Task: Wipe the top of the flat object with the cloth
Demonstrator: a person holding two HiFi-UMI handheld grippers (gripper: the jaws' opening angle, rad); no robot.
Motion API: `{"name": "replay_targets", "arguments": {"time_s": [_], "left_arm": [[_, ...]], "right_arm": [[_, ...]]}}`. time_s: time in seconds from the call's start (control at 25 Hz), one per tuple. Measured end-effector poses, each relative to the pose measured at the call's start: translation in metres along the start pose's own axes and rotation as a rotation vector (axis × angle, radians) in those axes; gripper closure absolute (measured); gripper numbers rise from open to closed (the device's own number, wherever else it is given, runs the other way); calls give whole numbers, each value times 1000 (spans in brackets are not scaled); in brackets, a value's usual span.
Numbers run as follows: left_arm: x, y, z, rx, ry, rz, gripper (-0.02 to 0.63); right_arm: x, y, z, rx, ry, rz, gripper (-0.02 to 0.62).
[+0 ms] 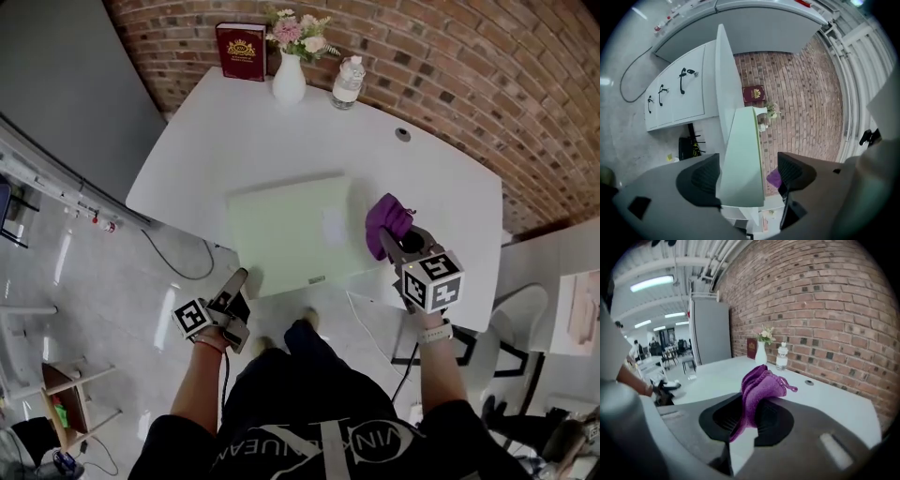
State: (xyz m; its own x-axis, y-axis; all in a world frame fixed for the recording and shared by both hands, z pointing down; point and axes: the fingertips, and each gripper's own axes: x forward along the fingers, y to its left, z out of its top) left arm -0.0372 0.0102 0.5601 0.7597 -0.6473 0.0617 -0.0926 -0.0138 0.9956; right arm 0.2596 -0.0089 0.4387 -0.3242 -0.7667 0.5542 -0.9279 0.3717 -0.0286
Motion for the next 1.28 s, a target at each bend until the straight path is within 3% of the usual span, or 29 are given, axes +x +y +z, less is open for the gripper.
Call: {"name": "replay_targets", "arguments": {"time_s": [0.12,0.28,0.48,0.6,0.76,0.8,0.84,1.0,1.12,1.28], "left_arm": [[-12,-3,-10,32,82,17,245],[-25,8,-37,159,258,83,242],[-17,4,-50,59,242,-18,241],[-16,8,-58,-15,232,-33,242],[-14,17,-54,-96,174,-26,249],[-14,16,-55,-106,166,-35,290],[-14,16,-55,-111,162,-39,324],[-12,15,-55,-118,161,-32,325],[-14,16,-55,-122,167,-27,325],[-14,15,-54,-123,171,-15,325]], "right_arm": [[2,55,21,125,-84,148,531],[24,141,25,221,-58,380,531],[55,221,13,230,76,600,531],[71,247,7,222,162,675,531],[92,257,-14,73,287,653,531],[95,257,-20,6,308,633,531],[97,257,-25,-58,319,615,531],[101,257,-29,-220,324,564,531],[100,250,-32,-281,344,537,531],[96,230,-35,-268,354,512,531]]}}
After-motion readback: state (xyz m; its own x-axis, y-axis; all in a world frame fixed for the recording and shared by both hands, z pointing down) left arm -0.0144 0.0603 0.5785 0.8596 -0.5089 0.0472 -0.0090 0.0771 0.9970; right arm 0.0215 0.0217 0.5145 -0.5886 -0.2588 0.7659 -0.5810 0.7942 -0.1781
